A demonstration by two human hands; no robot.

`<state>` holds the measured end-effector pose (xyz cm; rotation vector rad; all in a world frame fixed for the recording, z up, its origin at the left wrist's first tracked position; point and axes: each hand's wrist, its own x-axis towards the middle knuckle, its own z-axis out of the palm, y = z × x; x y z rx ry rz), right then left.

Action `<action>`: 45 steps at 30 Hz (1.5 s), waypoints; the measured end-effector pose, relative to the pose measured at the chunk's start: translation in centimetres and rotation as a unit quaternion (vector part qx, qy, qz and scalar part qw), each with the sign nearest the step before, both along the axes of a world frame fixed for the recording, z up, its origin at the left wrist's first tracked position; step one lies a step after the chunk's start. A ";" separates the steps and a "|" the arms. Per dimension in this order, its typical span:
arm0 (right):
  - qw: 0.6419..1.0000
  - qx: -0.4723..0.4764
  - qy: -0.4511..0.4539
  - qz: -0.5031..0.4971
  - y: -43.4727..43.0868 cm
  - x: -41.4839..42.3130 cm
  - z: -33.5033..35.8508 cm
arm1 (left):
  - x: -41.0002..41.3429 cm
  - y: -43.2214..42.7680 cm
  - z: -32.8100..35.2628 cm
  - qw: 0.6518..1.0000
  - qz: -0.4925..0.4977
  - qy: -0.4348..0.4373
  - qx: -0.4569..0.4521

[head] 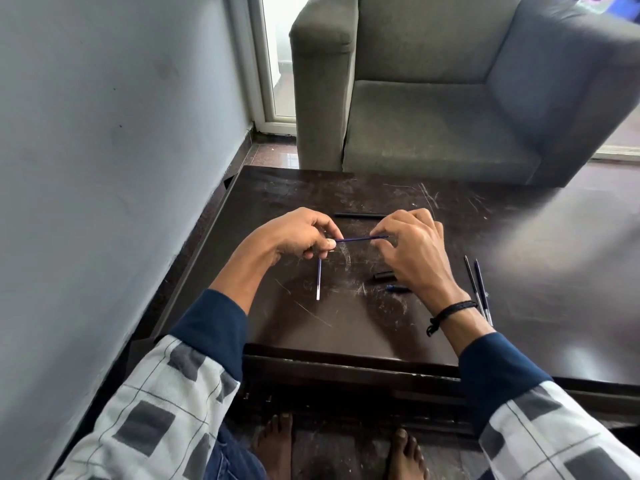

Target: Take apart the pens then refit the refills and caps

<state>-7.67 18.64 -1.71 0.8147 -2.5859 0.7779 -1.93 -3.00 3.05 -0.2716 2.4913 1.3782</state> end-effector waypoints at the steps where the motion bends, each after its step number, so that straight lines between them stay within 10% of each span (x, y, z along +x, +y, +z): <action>1: 1.000 -0.001 0.000 0.006 0.0 0.0 0.0 | 0.0 0.1 0.0 1.000 -0.004 0.001 -0.003; 45: 0.993 0.090 -0.068 0.019 1.1 0.0 1.6 | 0.0 0.8 -0.4 1.000 -0.017 0.024 0.012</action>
